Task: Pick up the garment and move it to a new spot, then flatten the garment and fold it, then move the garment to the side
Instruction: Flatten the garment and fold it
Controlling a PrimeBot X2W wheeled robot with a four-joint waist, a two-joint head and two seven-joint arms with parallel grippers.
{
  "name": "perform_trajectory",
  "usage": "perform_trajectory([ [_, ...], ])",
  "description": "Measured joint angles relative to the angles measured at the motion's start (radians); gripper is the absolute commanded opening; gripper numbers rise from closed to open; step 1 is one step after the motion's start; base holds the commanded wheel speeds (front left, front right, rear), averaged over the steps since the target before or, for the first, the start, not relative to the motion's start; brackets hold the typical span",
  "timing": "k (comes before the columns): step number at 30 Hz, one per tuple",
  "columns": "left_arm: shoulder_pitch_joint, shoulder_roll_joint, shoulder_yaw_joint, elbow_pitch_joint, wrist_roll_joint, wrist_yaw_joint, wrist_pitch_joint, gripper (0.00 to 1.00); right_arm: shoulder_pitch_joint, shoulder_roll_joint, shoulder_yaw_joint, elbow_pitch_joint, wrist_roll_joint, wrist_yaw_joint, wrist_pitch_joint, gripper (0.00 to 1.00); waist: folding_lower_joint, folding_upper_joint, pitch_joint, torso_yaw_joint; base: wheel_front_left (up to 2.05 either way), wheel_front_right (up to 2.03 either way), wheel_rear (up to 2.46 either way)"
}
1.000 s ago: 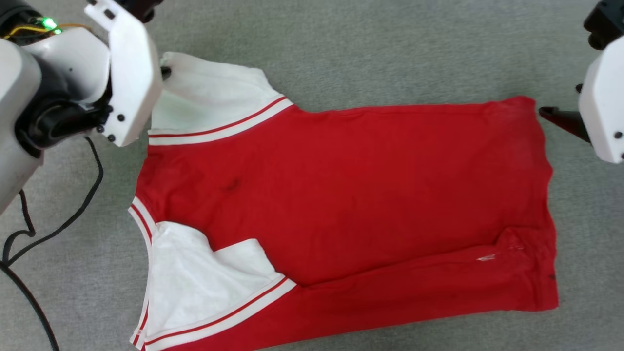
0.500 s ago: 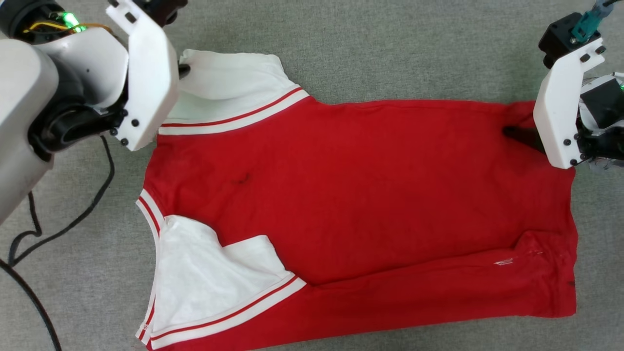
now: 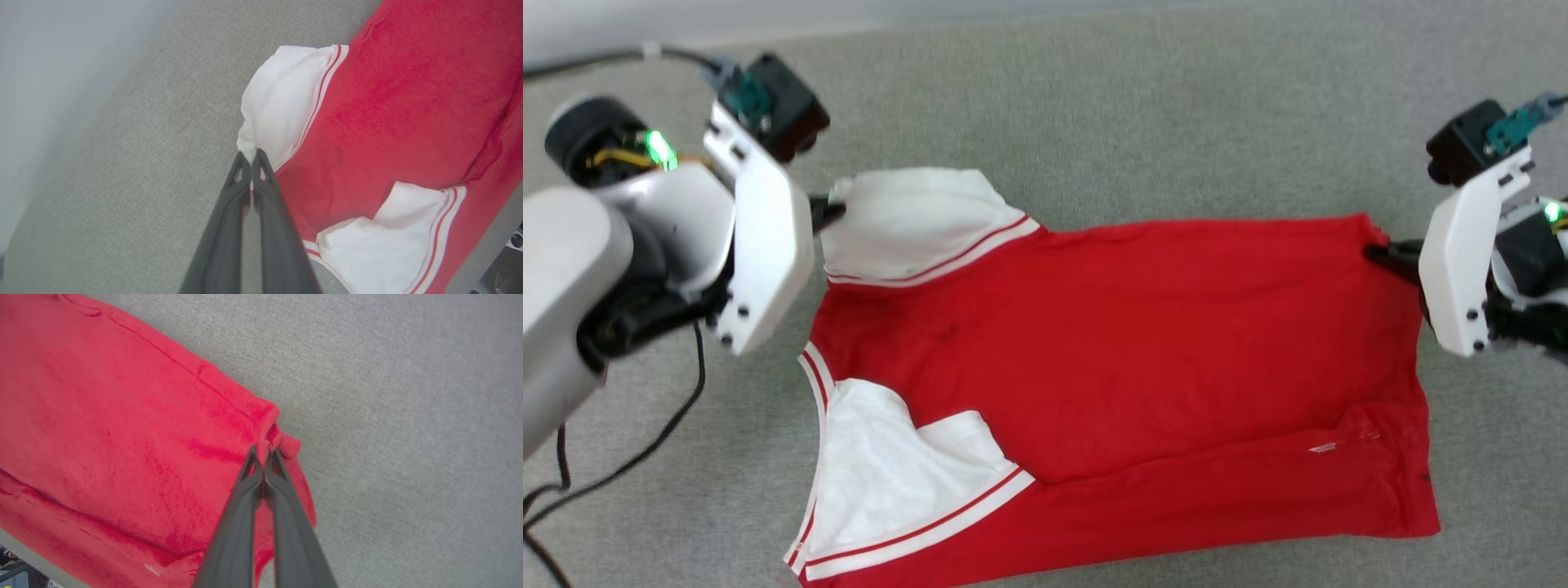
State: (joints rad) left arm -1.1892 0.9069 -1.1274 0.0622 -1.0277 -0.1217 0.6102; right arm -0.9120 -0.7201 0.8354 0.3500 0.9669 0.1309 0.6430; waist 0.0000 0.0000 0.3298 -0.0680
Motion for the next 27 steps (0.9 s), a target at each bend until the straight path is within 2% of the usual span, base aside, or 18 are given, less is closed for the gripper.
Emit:
perform_trajectory([
  [6,0.115,0.083,-0.032,-0.113,-0.005,0.036,-0.043,0.00,0.094,-0.047,0.038,-0.036,0.023,0.000,-0.099,0.00,-0.0001,0.0000,-0.082,0.005,0.00,0.00,0.00],
  [15,0.297,0.146,-0.099,-0.227,-0.017,0.102,-0.078,0.00,0.251,-0.104,0.068,-0.074,0.055,0.000,-0.210,0.00,-0.0001,0.0000,-0.150,0.027,0.00,0.00,0.00],
  [19,0.426,0.136,-0.125,-0.235,-0.043,0.137,-0.110,0.00,0.337,-0.119,0.087,-0.080,0.067,0.000,-0.239,0.00,-0.0002,0.0000,-0.148,0.029,0.00,0.00,0.00],
  [27,0.537,0.067,-0.140,-0.144,-0.057,0.143,-0.139,0.00,0.363,-0.095,0.113,-0.021,0.042,0.000,-0.255,0.00,-0.0001,0.0000,-0.114,0.026,0.00,0.00,0.00],
])
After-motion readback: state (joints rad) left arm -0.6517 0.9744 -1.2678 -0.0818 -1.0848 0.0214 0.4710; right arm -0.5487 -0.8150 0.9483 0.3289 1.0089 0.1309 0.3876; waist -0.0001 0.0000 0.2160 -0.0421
